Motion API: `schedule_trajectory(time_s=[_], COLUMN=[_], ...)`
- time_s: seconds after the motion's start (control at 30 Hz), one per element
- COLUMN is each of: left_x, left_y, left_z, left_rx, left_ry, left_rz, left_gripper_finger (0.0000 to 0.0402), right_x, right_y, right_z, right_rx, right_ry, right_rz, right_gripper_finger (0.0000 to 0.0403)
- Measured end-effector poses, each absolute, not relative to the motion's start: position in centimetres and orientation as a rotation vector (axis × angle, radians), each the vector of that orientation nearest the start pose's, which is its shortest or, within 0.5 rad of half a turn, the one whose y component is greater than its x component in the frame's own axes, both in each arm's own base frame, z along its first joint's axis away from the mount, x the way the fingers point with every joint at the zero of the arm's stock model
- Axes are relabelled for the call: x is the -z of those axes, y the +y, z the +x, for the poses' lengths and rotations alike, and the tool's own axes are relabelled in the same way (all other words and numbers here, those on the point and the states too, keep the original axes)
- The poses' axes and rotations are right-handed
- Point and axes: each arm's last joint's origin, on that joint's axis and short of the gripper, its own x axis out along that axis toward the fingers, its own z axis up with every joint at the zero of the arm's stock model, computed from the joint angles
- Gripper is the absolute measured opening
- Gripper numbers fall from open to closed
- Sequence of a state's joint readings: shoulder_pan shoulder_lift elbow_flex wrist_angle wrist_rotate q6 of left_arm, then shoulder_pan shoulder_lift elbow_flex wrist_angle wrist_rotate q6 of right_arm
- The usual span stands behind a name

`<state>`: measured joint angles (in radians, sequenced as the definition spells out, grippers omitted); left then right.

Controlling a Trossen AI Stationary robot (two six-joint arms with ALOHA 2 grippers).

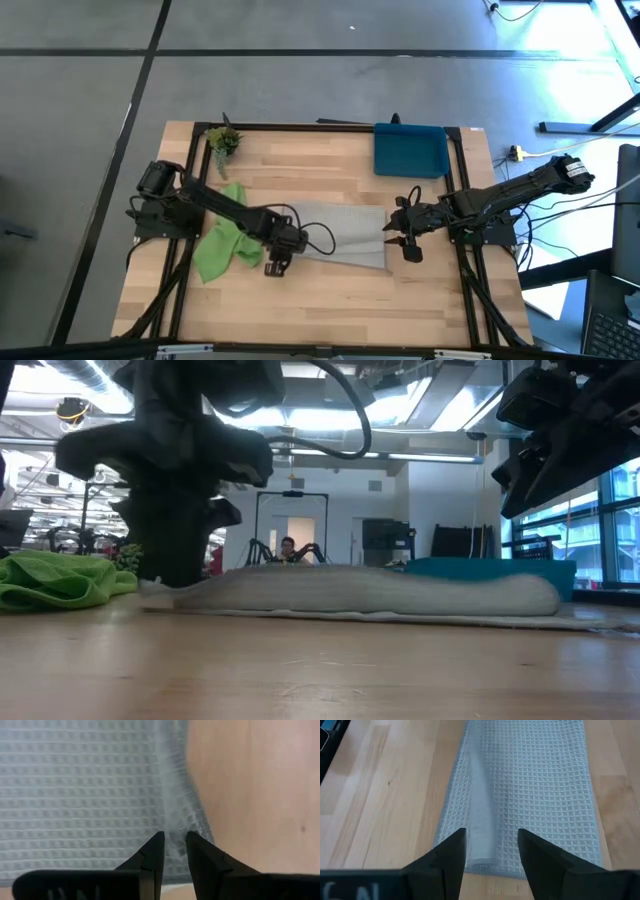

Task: Roll microfiber towels into tight, uniform cylinder then place into a basket
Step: Fold the gray microfiber cloth

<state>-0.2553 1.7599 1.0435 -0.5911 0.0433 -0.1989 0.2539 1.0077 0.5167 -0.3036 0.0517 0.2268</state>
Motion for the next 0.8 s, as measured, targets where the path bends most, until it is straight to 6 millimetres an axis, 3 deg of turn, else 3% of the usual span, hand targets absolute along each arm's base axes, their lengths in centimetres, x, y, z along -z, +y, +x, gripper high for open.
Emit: schedule_trajectory(time_s=[0.2,0.4,0.6,0.8], left_x=[-15.4,-16.4,-18.0,-16.1], left_y=[-9.2,-8.9,-7.5,-5.4], left_z=[30.5,30.6,31.0,31.4], left_rx=[0.186,0.103,-0.062,-0.152], left_ry=[1.325,1.273,1.180,1.215], left_rz=[0.008,0.062,0.133,0.124], left_gripper_finger=[0.0071,0.0071,0.0071,0.0071], right_x=[-19.5,-19.5,-18.8,-16.7], right_y=[4.7,4.7,4.8,5.3], right_z=[18.5,18.5,19.1,21.1], right_rx=[-0.101,-0.101,-0.097,-0.094], right_ry=[0.803,0.803,0.829,0.858], right_rz=[0.093,0.094,0.089,0.083], right_gripper_finger=[0.0180,0.0180,0.0180,0.0180])
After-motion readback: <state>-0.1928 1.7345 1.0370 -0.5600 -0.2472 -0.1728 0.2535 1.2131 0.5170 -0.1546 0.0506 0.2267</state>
